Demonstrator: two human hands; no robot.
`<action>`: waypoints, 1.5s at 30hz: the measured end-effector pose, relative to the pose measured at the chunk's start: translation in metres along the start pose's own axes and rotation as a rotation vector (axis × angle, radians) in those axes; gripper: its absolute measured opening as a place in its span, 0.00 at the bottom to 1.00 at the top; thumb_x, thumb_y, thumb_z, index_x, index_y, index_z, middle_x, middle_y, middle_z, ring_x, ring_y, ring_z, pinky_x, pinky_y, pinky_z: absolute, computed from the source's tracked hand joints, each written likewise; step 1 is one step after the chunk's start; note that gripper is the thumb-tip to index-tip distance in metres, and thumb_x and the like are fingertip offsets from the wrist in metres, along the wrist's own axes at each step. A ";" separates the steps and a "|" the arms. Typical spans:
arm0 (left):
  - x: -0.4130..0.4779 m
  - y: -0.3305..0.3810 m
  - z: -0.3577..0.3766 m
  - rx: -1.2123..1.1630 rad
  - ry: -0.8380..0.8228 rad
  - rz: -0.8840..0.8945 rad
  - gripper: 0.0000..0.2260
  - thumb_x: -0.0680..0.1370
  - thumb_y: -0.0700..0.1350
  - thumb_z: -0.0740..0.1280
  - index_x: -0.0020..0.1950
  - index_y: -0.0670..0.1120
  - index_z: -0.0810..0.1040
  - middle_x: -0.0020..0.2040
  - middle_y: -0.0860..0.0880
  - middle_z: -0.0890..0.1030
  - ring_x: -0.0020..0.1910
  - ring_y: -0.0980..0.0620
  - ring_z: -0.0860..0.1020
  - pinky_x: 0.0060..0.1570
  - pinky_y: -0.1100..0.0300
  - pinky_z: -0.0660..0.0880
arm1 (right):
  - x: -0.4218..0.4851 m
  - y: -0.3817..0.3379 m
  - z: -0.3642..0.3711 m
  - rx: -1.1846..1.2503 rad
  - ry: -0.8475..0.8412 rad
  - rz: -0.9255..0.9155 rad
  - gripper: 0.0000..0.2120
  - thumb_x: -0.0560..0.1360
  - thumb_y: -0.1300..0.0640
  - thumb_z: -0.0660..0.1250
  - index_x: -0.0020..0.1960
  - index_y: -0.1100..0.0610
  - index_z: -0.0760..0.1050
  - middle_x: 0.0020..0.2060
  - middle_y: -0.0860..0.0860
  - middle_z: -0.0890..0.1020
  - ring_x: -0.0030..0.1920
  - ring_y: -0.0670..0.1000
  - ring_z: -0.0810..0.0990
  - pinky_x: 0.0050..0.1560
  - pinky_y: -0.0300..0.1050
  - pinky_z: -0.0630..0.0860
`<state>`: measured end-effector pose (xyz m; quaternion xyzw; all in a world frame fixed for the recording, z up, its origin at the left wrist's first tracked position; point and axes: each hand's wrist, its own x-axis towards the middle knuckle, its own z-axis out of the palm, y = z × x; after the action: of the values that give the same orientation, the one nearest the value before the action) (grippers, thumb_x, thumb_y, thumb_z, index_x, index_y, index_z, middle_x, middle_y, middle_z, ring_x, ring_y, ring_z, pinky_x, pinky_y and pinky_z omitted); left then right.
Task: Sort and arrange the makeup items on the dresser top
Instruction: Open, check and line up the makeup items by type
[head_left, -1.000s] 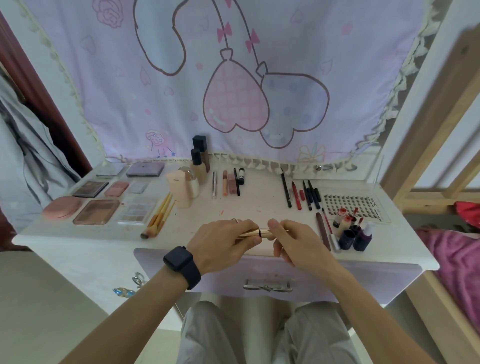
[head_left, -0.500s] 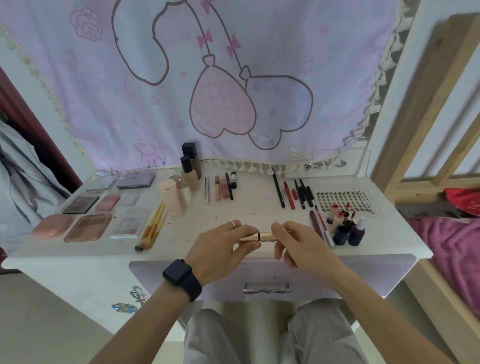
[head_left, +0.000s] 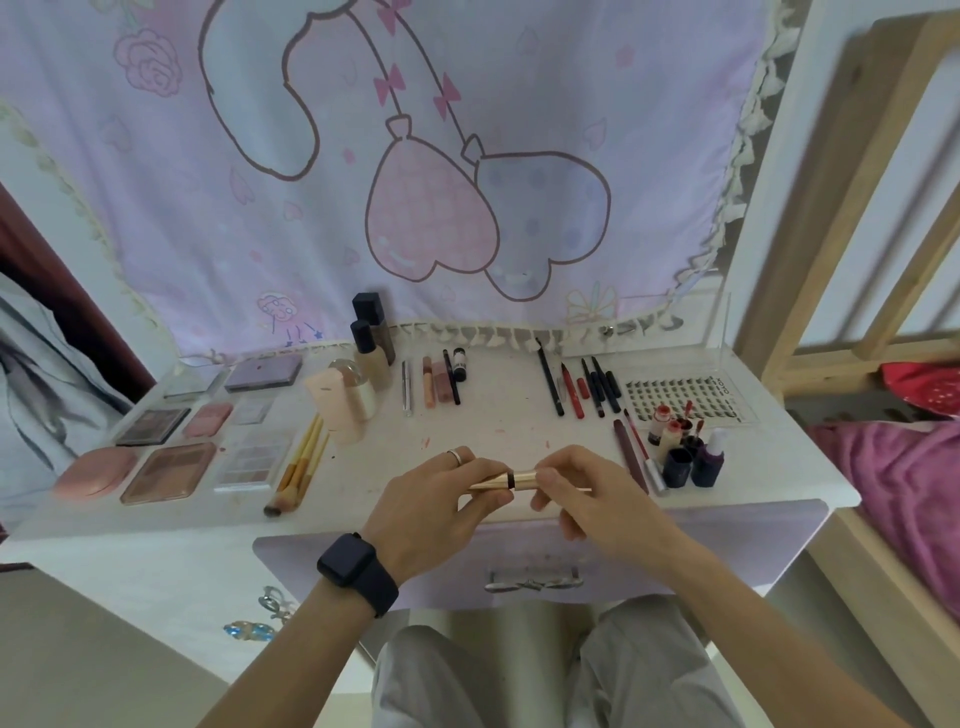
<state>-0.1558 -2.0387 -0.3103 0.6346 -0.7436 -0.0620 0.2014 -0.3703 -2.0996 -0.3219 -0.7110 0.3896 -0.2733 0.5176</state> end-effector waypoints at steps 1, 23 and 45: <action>0.000 0.000 0.000 -0.001 0.000 -0.003 0.14 0.81 0.59 0.61 0.65 0.60 0.76 0.47 0.62 0.71 0.44 0.59 0.71 0.38 0.71 0.65 | 0.000 0.001 0.000 0.031 -0.003 -0.019 0.03 0.81 0.53 0.66 0.54 0.46 0.76 0.47 0.45 0.85 0.33 0.47 0.82 0.37 0.39 0.78; -0.001 0.001 0.003 -0.454 -0.003 -0.131 0.04 0.79 0.55 0.68 0.53 0.61 0.77 0.38 0.59 0.80 0.35 0.59 0.76 0.37 0.67 0.71 | -0.013 -0.001 -0.005 -0.045 0.143 -0.223 0.14 0.81 0.60 0.66 0.56 0.41 0.78 0.46 0.41 0.82 0.41 0.48 0.82 0.48 0.42 0.81; -0.002 -0.002 -0.008 -0.452 0.111 -0.098 0.08 0.77 0.51 0.71 0.52 0.62 0.76 0.48 0.60 0.83 0.48 0.52 0.79 0.51 0.49 0.76 | -0.013 -0.005 -0.013 -0.112 0.221 -0.202 0.12 0.80 0.54 0.67 0.52 0.35 0.77 0.44 0.37 0.83 0.43 0.43 0.84 0.47 0.34 0.80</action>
<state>-0.1513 -2.0362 -0.3041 0.6111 -0.6670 -0.2015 0.3757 -0.3865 -2.0944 -0.3126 -0.7399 0.3854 -0.3783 0.4012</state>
